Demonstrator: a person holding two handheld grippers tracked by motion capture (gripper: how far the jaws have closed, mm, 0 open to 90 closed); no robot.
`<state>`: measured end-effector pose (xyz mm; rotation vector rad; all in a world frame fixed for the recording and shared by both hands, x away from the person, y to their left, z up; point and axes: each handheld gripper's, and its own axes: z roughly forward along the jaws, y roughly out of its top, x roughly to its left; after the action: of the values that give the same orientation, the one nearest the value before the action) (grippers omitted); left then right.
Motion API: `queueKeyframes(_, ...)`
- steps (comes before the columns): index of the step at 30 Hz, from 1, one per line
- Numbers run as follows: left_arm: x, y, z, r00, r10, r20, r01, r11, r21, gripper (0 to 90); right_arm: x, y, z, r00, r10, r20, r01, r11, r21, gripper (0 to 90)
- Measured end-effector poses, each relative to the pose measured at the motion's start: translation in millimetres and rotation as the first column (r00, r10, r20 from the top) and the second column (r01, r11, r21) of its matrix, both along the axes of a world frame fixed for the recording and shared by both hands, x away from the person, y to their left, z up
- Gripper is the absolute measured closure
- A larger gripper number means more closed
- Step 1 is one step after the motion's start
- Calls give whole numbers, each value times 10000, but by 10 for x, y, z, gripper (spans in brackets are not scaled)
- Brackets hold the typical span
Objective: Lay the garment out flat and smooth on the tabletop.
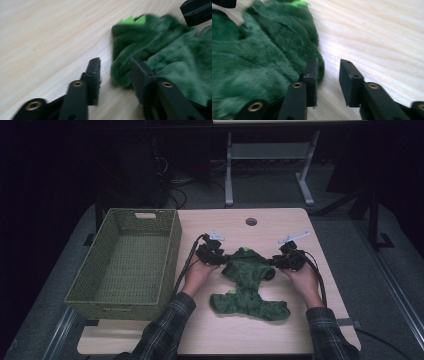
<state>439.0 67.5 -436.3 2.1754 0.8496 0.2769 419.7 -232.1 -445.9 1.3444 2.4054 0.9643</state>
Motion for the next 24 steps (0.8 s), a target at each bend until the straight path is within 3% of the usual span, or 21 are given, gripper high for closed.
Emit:
queueKeyframes(5, -122, 12, 149, 9986, -517, -64, 516, 9986, -81, 446, -90, -25, 141, 9998, 171, 94, -175, 9989, 439, 603)
queueKeyframes(9, -247, 36, 222, 9960, -881, -125, 880, 9961, -52, 363, -177, -14, 217, 9995, 301, 98, -305, 9983, 491, 561)
queueKeyframes(18, -546, 90, 188, 9932, -1135, -255, 1144, 9928, 356, 173, -386, 33, 274, 9970, 660, 395, -688, 9947, 760, 550)
queueKeyframes(22, -689, 126, 172, 9930, -1176, -125, 1180, 9923, 370, 144, -450, 72, 294, 9959, 840, 346, -864, 9935, 747, 552)
queueKeyframes(24, -756, 151, 167, 9930, -1181, -35, 1182, 9924, 352, 134, -494, 80, 311, 9950, 884, 465, -927, 9907, 995, 565)
